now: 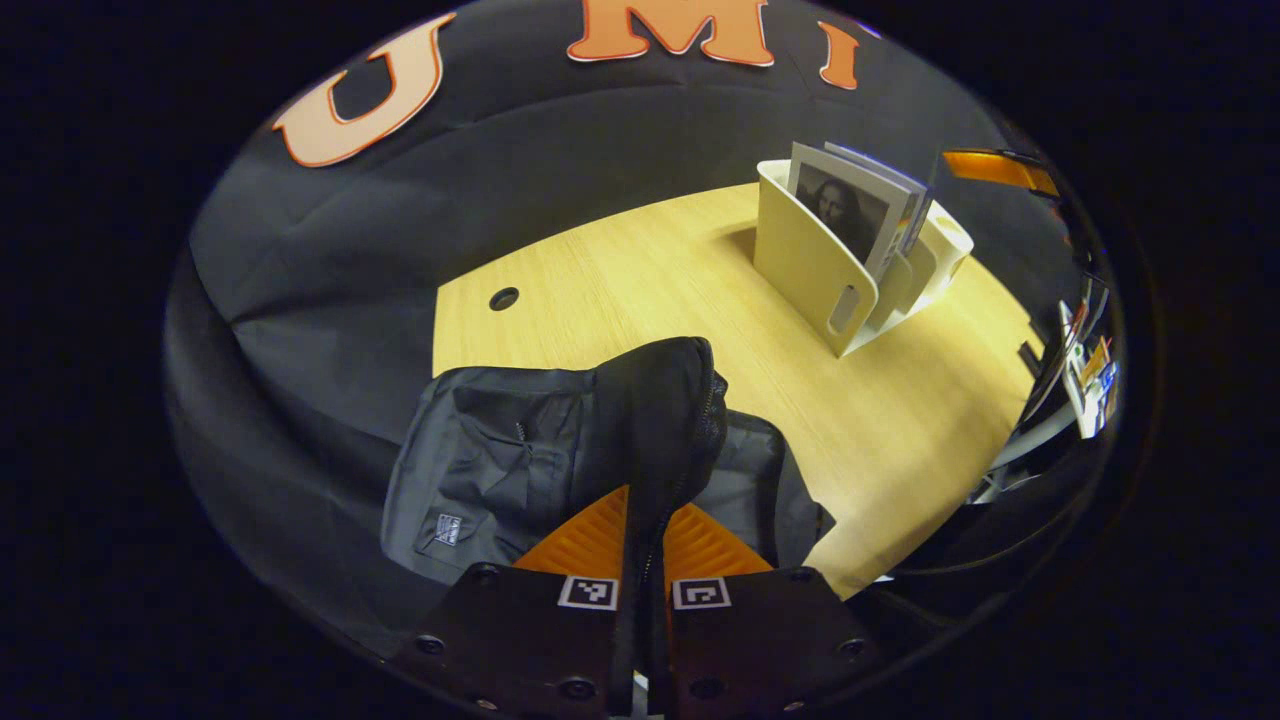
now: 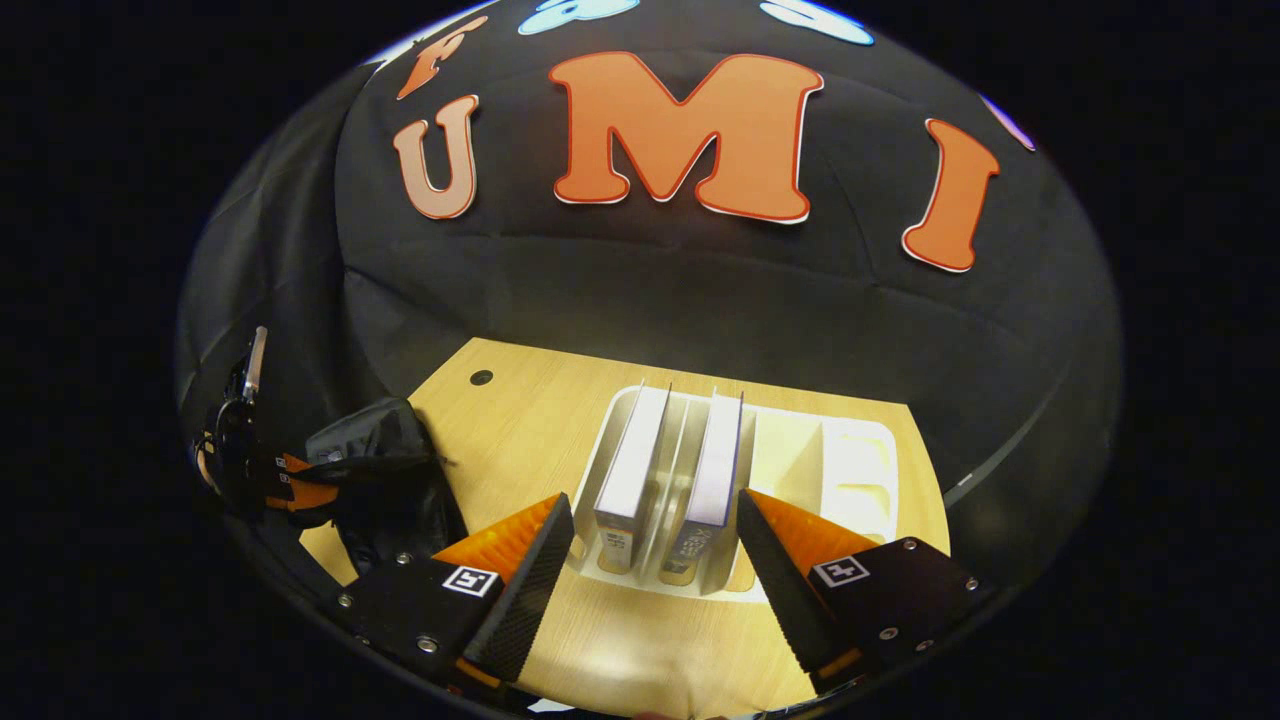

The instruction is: Open the schoolbag, grab two books from the bookshelf and put them into the schoolbag.

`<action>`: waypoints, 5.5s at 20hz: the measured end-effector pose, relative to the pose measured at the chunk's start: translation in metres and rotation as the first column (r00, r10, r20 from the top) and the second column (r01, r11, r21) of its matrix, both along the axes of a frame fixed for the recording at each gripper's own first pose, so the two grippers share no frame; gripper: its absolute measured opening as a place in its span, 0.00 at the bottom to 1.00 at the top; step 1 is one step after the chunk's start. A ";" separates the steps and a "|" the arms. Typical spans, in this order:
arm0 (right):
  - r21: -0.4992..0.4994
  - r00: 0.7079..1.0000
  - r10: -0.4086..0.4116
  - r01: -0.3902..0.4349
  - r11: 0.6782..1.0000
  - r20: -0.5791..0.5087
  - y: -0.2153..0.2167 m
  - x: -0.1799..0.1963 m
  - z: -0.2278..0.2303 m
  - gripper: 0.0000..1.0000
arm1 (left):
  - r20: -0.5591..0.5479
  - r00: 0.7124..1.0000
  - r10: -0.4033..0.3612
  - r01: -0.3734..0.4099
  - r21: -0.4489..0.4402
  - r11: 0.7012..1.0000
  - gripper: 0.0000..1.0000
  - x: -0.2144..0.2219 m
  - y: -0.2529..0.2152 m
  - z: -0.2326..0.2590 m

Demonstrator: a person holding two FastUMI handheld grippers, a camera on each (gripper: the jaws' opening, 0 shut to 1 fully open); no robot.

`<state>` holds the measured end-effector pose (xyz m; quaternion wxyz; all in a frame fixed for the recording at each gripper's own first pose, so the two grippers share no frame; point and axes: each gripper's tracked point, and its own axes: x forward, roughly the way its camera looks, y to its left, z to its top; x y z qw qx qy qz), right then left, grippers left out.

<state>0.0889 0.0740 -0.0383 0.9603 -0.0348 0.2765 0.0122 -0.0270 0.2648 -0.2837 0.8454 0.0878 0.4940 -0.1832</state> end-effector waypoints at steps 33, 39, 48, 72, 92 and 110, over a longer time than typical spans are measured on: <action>0.025 0.796 -0.141 0.193 0.981 -0.588 0.017 0.083 -0.089 0.35 | -0.137 0.976 -0.170 0.147 -0.163 0.976 0.05 0.021 0.007 0.001; 0.076 0.822 -0.122 0.197 0.977 -0.556 0.017 0.035 -0.069 0.34 | -0.133 0.976 -0.174 0.152 -0.158 0.976 0.05 0.015 0.003 -0.002; 0.175 0.832 -0.094 0.223 0.959 -0.546 0.022 -0.050 -0.065 0.33 | -0.147 0.974 -0.172 0.148 -0.158 0.976 0.05 0.014 -0.002 -0.007; 0.751 0.917 0.151 0.198 0.630 -0.369 0.121 -0.126 -0.103 0.30 | -0.146 0.986 -0.075 0.049 -0.176 0.983 0.05 0.013 -0.011 -0.001; 0.867 0.928 0.262 0.109 0.487 -0.264 0.263 -0.030 -0.172 0.30 | -0.133 0.989 -0.067 0.035 -0.227 0.973 0.04 0.022 -0.026 0.011; 0.825 0.932 0.120 0.236 0.513 -0.341 0.307 0.006 -0.239 0.60 | -0.157 0.986 -0.062 0.015 -0.286 0.958 0.04 0.017 -0.043 0.017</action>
